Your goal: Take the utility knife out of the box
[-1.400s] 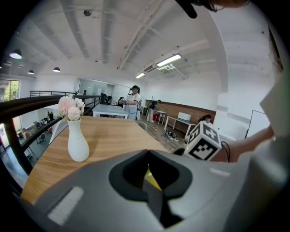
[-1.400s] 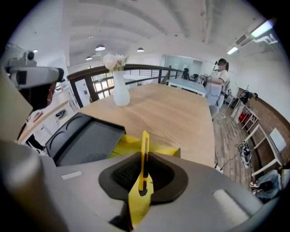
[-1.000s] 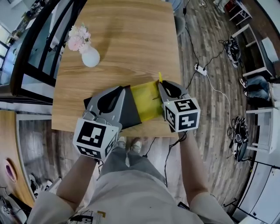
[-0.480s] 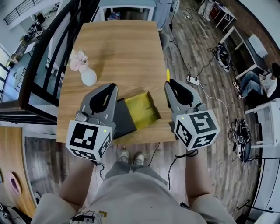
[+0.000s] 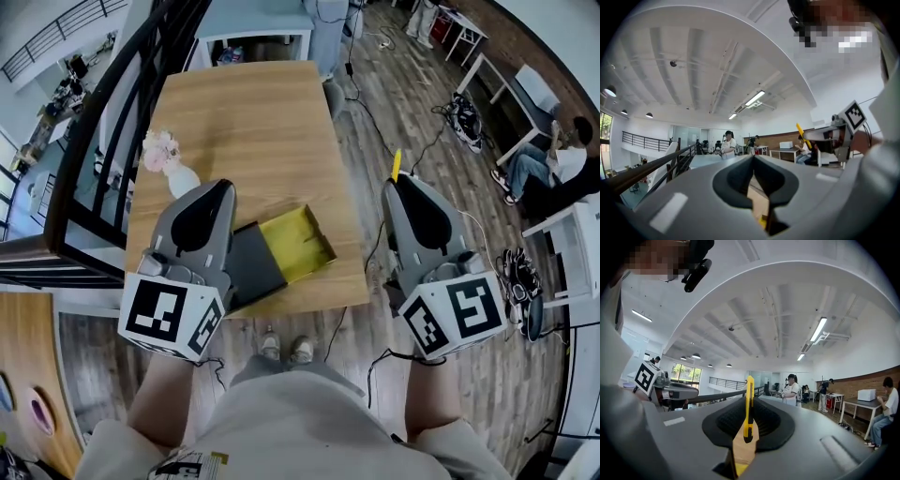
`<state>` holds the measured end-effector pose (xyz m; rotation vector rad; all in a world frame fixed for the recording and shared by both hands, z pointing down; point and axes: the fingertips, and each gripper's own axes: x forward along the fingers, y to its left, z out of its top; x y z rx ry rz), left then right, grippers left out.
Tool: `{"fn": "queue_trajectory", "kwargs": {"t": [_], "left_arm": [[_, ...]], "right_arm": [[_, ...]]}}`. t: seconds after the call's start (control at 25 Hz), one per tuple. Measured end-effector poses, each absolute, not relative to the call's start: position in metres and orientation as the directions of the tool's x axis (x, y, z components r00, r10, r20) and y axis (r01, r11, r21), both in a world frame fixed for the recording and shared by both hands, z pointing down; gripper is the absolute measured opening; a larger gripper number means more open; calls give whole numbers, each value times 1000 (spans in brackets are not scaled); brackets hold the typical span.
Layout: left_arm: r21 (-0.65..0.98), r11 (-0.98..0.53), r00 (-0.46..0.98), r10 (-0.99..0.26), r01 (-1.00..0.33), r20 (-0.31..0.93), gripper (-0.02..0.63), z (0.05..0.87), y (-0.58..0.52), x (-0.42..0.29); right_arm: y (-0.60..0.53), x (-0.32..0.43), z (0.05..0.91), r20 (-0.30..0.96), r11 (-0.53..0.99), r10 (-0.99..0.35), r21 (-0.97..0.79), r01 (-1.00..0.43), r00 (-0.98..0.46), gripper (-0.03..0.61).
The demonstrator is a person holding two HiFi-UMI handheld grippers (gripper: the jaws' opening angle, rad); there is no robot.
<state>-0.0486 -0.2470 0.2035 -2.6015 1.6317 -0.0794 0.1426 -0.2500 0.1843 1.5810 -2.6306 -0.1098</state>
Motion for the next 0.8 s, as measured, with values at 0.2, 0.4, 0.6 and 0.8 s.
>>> {"fn": "queue_trajectory", "kwargs": {"t": [0.2,0.4,0.6,0.8], "left_arm": [[-107,-430,433,-901,-896,-9,2,196,-235,-46],[-126,-429,430,-903,-894,24,2,210,-226,-42],[-115,-438,434,-899,-892,62,2,228,-216,-36],[-105,-432,428,-902,-896,58,2,230,-212,-36]], "right_arm": [[-230,159,178,-5,451,-891,82,-889,-453,48],[-215,162,183,-15,461,-887,38,-887,-461,48],[-207,168,201,18,458,-889,27,-888,-458,48],[-202,171,213,47,463,-886,29,-886,-462,48]]}}
